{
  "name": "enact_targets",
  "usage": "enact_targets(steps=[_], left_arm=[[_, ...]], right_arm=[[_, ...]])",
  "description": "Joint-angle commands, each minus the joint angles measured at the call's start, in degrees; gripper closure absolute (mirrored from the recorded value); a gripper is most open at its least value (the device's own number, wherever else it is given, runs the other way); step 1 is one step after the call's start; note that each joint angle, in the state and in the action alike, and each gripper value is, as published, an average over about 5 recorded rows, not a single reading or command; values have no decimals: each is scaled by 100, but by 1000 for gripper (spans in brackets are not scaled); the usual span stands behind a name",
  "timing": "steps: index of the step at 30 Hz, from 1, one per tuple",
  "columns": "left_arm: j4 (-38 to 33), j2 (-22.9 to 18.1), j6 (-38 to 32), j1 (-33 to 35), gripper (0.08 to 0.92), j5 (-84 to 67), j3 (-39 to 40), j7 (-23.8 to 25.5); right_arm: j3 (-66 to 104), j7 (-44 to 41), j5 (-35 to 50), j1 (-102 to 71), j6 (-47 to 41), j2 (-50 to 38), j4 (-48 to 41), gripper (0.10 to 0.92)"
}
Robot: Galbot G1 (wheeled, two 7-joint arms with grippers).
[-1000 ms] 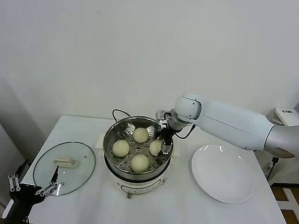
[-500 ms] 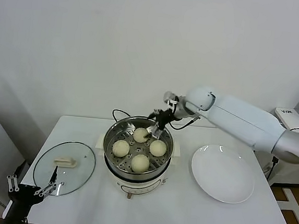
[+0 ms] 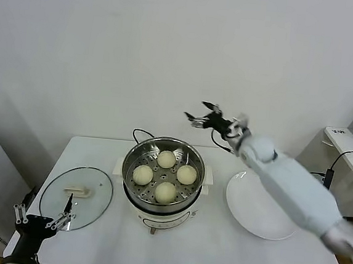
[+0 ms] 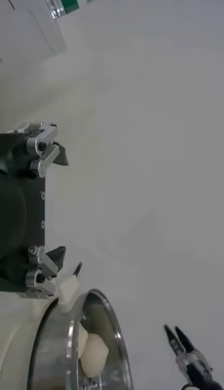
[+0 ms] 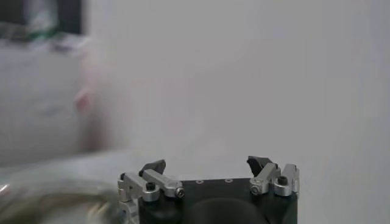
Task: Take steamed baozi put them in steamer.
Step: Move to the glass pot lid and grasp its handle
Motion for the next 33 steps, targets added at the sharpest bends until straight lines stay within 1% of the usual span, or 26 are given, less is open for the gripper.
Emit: enact_targets(steps=[1,5,10,14,18,21,24,26,28,31,33], left_arm=[[4,31,0,-30,177,79,103,-5],[9,49,10,-94,177,135,142,-8],[62,80,6,-161,177,278,143,-9],[204,116,-91,-205,177,437,123,-10],[498,192,-415,-278,177,896,54,-23],[902,310,-1042,-359,177,1653,-107,-171],[1424,536,-1910,-415,177,2709,-371,-431],[1815,734,-2483,-457,177,3593,-562,-726],[2191,921,-2871,-525,177,4481,-682,-1103],[2579,1112,-3086,-646,177,5606,-699,-1651],[2750,1187,-3076,-766,177,6141,-641,-1872]], right_arm=[[3935,1383,-564,-4308,606,27,1454,203],[4846,1025,-1342,-5649,579,417,2111,203],[5562,782,-1647,-6863,393,1266,2937,203],[5975,343,-1921,-7617,390,1847,3401,203],[6255,-90,-2177,-8121,431,2229,3691,203],[6362,-288,-2278,-8305,466,2400,3754,203],[6369,-391,-2291,-8336,467,2453,3740,203],[6343,-433,-2297,-8329,472,2452,3713,203],[6316,-459,-2293,-8309,480,2439,3676,203],[6258,-469,-2303,-8239,481,2404,3620,203],[6229,-475,-2311,-8216,483,2393,3614,203]])
